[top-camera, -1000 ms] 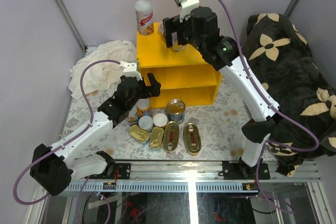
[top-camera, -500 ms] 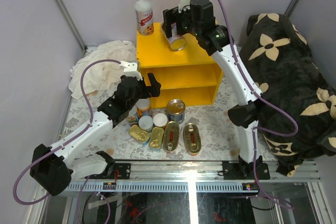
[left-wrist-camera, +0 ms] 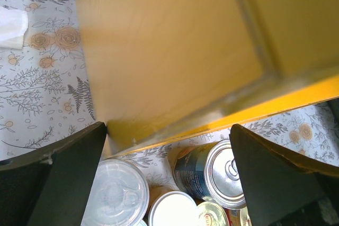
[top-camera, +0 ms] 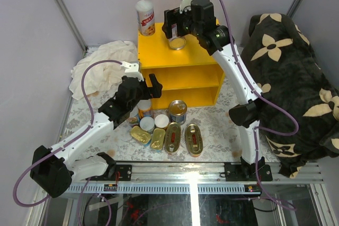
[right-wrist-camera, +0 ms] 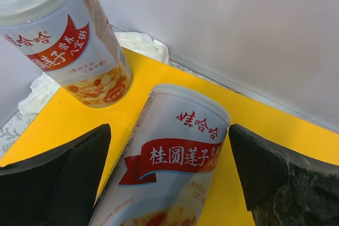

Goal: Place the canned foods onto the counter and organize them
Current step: Place the canned food on the counter.

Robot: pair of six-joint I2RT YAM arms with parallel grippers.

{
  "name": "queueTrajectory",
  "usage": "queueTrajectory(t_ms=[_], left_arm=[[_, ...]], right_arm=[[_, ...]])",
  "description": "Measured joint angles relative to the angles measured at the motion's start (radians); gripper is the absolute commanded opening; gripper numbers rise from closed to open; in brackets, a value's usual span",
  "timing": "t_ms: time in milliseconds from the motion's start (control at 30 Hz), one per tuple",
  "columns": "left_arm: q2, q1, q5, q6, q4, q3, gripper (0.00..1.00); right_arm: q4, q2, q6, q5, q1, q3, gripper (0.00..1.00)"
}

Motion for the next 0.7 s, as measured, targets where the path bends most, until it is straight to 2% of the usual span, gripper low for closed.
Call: queueTrajectory(t_ms=[267, 400, 567, 700], left_arm=[[0.008, 0.000, 0.000, 0.001, -0.002, 0.005, 1.00], [0.013, 0.000, 0.000, 0.001, -0.003, 0.010, 1.00], [0.016, 0.001, 0.000, 0.001, -0.008, 0.015, 1.00], [0.021, 0.001, 0.001, 0.002, -0.013, 0.022, 1.00]], right_arm=[[-0.048, -0.060, 0.032, 0.033, -0.005, -0.064, 0.83], [-0.082, -0.113, 0.040, 0.058, -0.008, -0.120, 0.62], [-0.131, -0.166, 0.069, 0.067, -0.019, -0.156, 0.41], [-0.169, -0.183, 0.071, 0.076, -0.024, -0.164, 0.08]])
